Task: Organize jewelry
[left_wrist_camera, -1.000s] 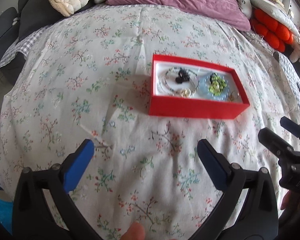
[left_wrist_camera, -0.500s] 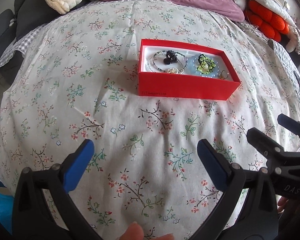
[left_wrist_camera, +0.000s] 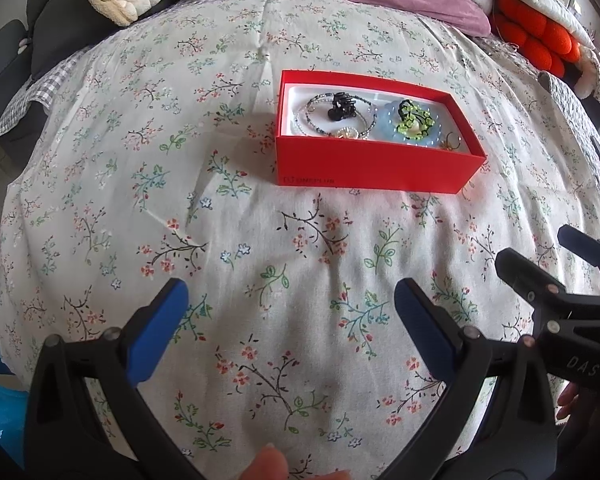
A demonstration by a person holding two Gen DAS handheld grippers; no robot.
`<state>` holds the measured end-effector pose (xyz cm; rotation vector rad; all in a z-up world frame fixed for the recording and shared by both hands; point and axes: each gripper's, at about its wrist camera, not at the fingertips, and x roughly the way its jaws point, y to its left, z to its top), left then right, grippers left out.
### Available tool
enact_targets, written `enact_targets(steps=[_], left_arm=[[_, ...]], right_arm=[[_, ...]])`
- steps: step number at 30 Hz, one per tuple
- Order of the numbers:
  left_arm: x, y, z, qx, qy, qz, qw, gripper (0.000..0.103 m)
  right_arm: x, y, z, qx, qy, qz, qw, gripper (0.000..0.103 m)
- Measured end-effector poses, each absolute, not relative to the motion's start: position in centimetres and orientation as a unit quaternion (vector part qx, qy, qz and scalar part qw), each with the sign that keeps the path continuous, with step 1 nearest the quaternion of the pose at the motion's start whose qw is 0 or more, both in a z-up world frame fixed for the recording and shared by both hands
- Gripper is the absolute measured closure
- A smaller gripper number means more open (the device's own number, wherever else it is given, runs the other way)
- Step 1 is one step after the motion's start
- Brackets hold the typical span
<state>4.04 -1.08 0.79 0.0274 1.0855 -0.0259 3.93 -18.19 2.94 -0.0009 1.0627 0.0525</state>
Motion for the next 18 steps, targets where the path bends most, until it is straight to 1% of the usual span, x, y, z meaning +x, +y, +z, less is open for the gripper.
enact_targets(steps=[18], left_arm=[[4.25, -1.12, 0.74, 0.013, 0.521, -0.014, 0.853, 0.001]], right_arm=[[4.30, -18.59, 2.39, 0.006, 0.514, 0.014, 0.858, 0.000]])
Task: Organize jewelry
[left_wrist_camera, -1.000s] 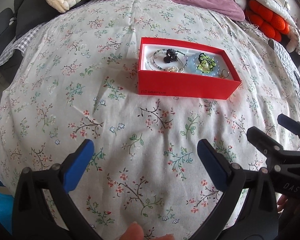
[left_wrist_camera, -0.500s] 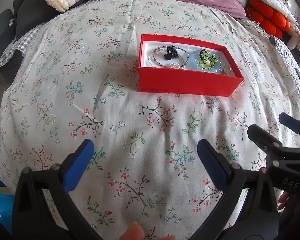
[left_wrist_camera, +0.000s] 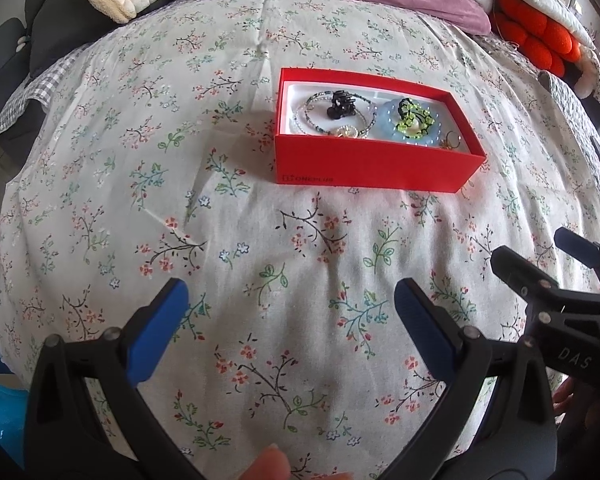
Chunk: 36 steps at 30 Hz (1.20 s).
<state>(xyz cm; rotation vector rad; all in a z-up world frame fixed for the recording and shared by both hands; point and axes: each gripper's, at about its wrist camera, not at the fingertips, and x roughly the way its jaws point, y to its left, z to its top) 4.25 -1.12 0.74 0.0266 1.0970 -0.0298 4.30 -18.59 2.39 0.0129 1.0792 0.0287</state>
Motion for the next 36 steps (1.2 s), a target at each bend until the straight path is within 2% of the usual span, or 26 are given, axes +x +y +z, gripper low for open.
enact_targets(steps=[36], left_arm=[[4.10, -1.11, 0.75, 0.016, 0.521, -0.017, 0.853, 0.001]], right_arm=[[4.29, -18.77, 2.63, 0.002, 0.509, 0.008, 0.861, 0.000]])
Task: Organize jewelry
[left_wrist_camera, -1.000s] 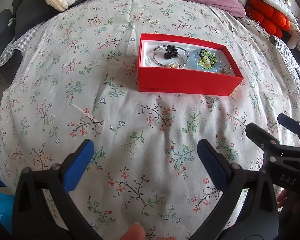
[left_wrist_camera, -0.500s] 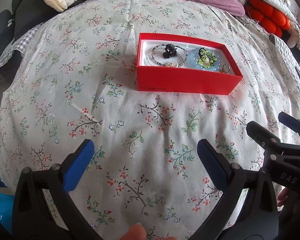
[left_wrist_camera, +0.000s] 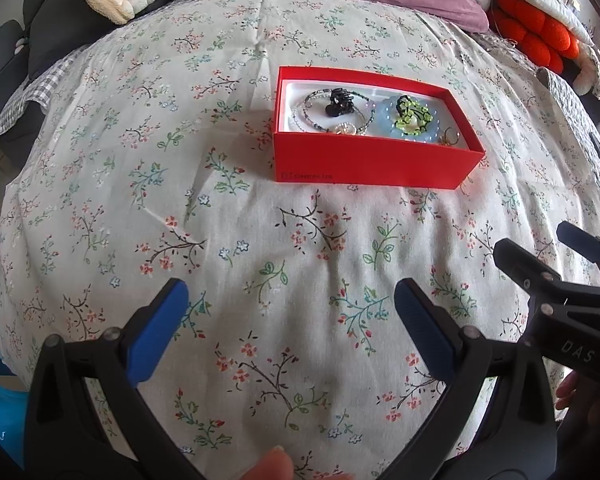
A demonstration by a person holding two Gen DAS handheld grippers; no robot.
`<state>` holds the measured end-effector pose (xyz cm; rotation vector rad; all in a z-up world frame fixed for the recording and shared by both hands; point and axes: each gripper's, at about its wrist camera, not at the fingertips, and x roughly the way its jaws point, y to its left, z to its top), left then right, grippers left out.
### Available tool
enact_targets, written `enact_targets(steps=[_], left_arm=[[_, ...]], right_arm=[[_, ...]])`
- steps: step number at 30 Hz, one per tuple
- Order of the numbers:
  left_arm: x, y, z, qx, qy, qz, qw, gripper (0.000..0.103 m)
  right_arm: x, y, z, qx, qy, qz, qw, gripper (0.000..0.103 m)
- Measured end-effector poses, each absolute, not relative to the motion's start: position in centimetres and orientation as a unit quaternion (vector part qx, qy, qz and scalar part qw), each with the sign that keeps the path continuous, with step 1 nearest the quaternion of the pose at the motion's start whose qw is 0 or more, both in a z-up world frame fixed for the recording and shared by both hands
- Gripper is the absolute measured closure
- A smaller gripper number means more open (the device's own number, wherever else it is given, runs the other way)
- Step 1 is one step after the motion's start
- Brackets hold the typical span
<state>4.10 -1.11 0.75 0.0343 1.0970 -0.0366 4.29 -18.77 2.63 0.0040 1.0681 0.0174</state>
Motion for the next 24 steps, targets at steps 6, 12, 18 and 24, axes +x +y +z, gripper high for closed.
enact_targets(steps=[6, 12, 18, 24], left_arm=[[4.0, -1.0, 0.8, 0.017, 0.521, -0.017, 0.853, 0.001], [4.1, -1.1, 0.9, 0.018, 0.518, -0.018, 0.855, 0.001], [4.1, -1.1, 0.7, 0.021, 0.519, -0.016, 0.854, 0.001], [4.1, -0.9, -0.2, 0.028, 0.509, -0.002, 0.860, 0.001]], right_arm=[[4.3, -18.8, 2.9, 0.004, 0.507, 0.007, 0.862, 0.000], [4.3, -18.8, 3.0, 0.004, 0.504, 0.005, 0.864, 0.000], [4.3, -19.0, 2.7, 0.005, 0.508, 0.002, 0.862, 0.000], [4.4, -19.2, 1.9, 0.005, 0.512, -0.007, 0.859, 0.000]])
